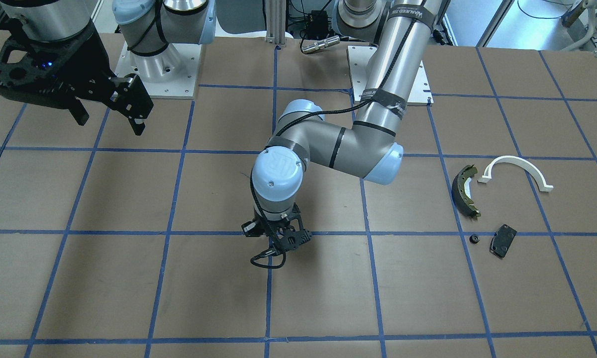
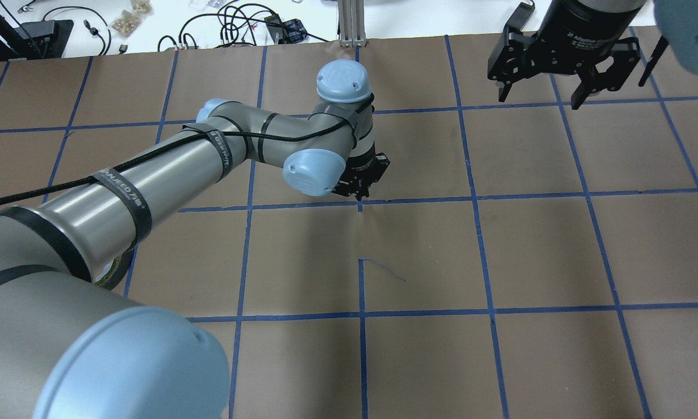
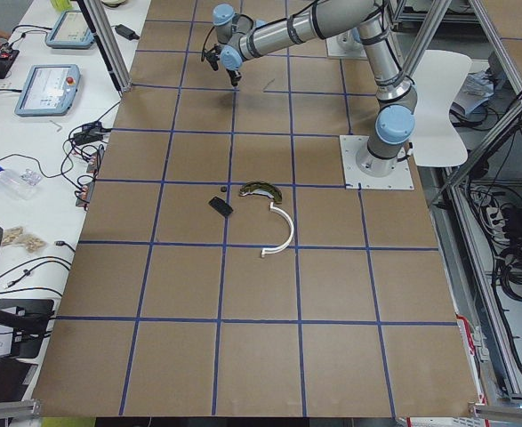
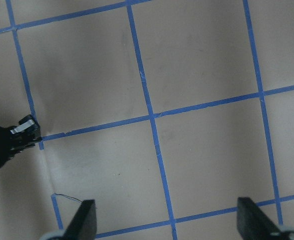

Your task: Place bearing gear from tray to pile

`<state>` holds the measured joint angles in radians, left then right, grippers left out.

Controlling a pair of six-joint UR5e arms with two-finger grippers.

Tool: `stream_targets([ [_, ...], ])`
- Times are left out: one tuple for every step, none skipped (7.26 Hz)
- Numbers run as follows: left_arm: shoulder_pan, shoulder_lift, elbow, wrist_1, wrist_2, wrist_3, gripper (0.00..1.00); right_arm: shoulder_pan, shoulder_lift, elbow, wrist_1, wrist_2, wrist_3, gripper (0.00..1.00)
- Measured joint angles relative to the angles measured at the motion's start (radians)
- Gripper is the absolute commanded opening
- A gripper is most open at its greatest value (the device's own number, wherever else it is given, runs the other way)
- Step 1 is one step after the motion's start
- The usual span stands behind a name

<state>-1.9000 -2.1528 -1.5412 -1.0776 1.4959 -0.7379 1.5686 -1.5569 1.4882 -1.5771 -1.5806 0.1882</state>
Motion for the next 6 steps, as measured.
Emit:
stream_targets([
  [0.074, 0.037, -0.003, -0.049, 0.014, 0.166, 0.0, 0.0, 0.001, 0.004, -0.003, 0.001, -0.002, 1.0],
  [0.166, 0.073, -0.004, -0.098, 0.037, 0.352, 0.0, 0.0, 0.001, 0.007, -0.005, 0.002, -0.006, 1.0],
  [0.261, 0.101, -0.008, -0.136, 0.056, 0.533, 0.0, 0.001, 0.001, 0.011, -0.006, 0.001, -0.011, 1.0],
  [0.353, 0.122, -0.02, -0.157, 0.068, 0.707, 0.0, 0.001, 0.0, 0.015, -0.006, 0.001, -0.013, 1.0],
  [0.443, 0.135, -0.041, -0.161, 0.077, 0.877, 0.0, 0.001, 0.0, 0.018, -0.006, 0.0, -0.014, 1.0],
  [0.519, 0.143, -0.06, -0.156, 0.085, 1.027, 0.0, 0.001, -0.001, 0.019, -0.006, 0.0, -0.014, 1.0],
])
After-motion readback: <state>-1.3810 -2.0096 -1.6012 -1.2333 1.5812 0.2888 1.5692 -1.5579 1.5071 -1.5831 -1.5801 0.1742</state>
